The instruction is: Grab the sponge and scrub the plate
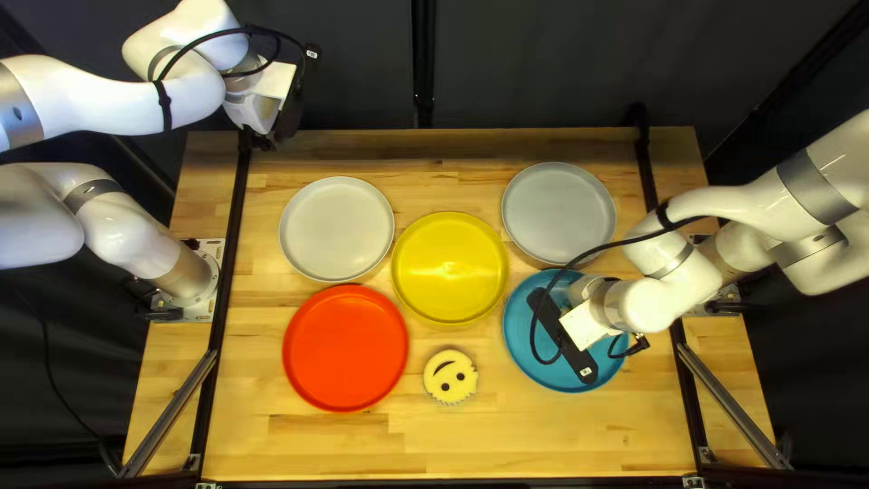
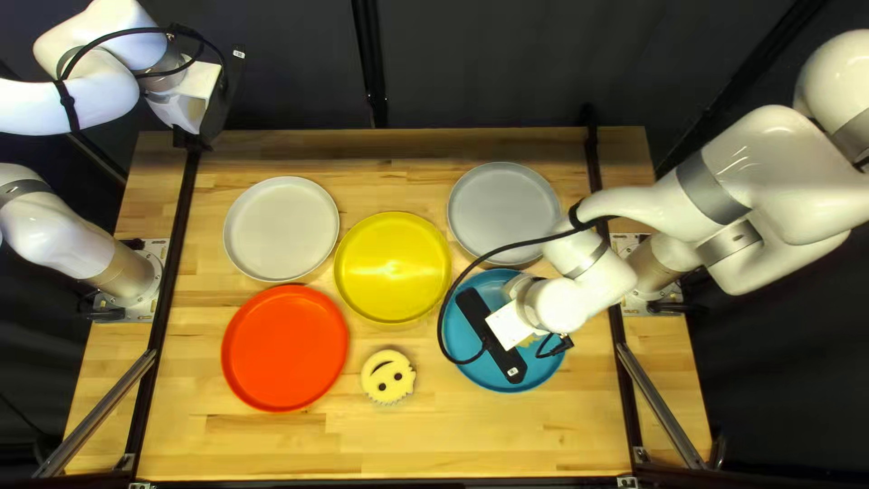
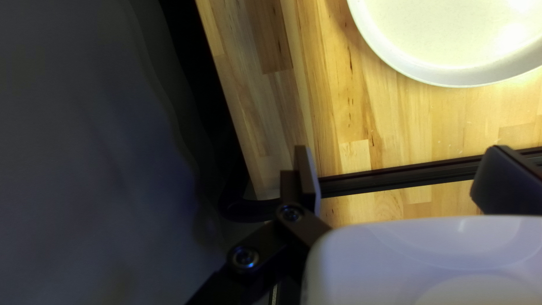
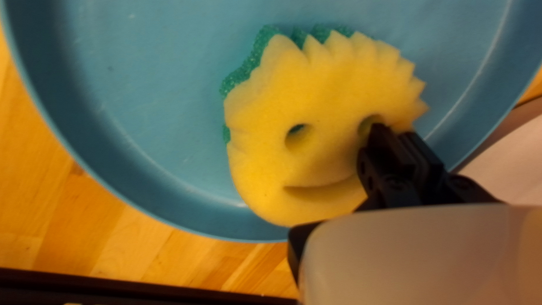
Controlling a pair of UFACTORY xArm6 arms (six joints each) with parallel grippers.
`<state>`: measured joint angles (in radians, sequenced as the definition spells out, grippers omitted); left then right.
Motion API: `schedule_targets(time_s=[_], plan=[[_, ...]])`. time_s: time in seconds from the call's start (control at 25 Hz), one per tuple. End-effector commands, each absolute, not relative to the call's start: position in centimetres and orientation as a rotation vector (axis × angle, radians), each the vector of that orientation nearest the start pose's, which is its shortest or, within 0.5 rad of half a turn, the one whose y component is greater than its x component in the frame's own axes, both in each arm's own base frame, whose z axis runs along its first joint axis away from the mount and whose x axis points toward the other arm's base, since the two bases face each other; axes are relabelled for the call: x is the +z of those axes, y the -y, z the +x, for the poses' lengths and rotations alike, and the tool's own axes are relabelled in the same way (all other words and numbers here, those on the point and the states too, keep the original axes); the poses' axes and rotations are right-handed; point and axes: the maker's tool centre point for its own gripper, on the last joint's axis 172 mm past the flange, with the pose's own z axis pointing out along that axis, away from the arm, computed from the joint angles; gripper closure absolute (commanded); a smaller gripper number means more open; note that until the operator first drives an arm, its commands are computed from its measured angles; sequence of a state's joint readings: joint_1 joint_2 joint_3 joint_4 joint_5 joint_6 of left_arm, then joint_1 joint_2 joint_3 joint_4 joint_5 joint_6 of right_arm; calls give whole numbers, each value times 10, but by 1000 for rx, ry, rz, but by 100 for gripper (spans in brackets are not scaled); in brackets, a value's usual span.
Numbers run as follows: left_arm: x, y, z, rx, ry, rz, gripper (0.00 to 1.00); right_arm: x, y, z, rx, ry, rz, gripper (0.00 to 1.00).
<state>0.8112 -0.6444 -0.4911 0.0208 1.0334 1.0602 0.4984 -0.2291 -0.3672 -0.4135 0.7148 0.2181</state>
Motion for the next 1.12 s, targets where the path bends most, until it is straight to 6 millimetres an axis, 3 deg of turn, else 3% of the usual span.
schedule_targets(time_s=[0.04,0.32,0.48,0.68,1.12], plan=[[193,-233,216,-70,-393,-3022,0,49,-102,310,-3,1051,-3267,100],[193,-233,216,-70,-393,-3022,0,53,-100,364,-60,1101,-3261,100],[193,-233,216,-70,-393,-3022,0,50,-103,371,-70,1124,-3254,100],[193,-233,216,-70,-393,-3022,0,45,-106,362,-63,1138,-3245,100],[193,-233,216,-70,-393,-3022,0,43,-100,292,47,1064,-3252,100]])
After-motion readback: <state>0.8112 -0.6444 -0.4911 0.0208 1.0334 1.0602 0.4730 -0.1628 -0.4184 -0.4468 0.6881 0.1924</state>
